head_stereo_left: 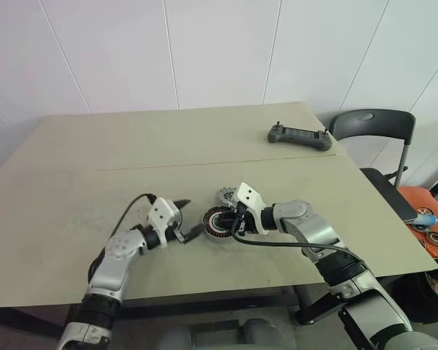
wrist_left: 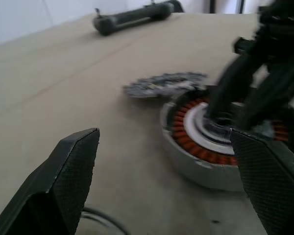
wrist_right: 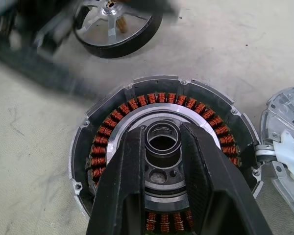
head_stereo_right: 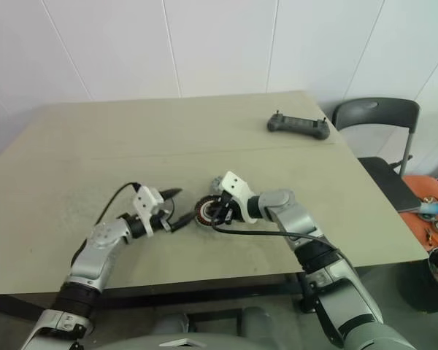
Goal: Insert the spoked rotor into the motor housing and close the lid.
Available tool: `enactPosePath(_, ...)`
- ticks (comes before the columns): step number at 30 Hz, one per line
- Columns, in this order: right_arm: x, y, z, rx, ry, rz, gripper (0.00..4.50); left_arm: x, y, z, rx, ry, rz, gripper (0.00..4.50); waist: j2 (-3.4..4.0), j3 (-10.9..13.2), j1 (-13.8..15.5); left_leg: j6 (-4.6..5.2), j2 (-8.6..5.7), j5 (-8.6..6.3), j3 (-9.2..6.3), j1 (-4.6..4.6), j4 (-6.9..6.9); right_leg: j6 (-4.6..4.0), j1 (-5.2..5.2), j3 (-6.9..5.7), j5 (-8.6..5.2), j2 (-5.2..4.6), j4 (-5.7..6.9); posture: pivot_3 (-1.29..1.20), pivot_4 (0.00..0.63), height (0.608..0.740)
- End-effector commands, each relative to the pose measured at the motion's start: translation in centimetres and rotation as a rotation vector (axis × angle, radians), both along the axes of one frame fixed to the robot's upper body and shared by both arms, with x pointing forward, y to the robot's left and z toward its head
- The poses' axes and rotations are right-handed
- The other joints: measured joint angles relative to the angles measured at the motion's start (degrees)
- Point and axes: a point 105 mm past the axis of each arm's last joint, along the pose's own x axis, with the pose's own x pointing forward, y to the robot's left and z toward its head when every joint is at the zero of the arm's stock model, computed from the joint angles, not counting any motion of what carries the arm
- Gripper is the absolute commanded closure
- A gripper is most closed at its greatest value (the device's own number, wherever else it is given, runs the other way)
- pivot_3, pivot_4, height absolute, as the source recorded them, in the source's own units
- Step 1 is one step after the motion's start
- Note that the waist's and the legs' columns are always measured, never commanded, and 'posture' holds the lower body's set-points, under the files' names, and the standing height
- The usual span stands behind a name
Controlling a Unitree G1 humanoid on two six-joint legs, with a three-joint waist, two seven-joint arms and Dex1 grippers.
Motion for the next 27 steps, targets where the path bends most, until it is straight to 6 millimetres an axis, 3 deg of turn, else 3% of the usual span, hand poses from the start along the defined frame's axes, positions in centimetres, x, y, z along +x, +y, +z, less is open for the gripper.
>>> enactPosePath(1, 0.4, -0.5, -0.3, -0.016, 0.012, -0.034, 3.82, -1.1, -1.4, -0.2, 0.018, -0.005, -0.059, 0.0, 0.02, -0.01, 0.01, 0.0, 0.0, 0.0, 0.0, 0.02, 0.01, 0.0, 0.01, 0.0, 0.0, 0.0, 0.0, 0.0, 0.0, 0.74)
enactPosePath(12, 0.8, -1.3, -0.5, -0.031, 0.018, -0.06, 3.82, -1.1, -1.2, -0.9, 0.046, -0.016, -0.027, 0.0, 0.03, -0.05, 0.34, 0.0, -0.04, 0.0, 0.01, 0.0, 0.03, -0.01, 0.05, 0.0, -0.01, -0.06, -0.07, 0.0, 0.0, 0.74)
enactPosePath(27, 0.7, -2.5, -0.6, -0.042, 0.03, -0.071, 3.82, -1.1, -1.4, -0.1, 0.018, -0.032, -0.039, 0.0, 0.03, -0.05, 0.39, 0.0, -0.04, 0.0, 0.01, -0.02, 0.05, -0.01, 0.05, 0.0, -0.02, -0.07, -0.08, 0.0, 0.0, 0.74)
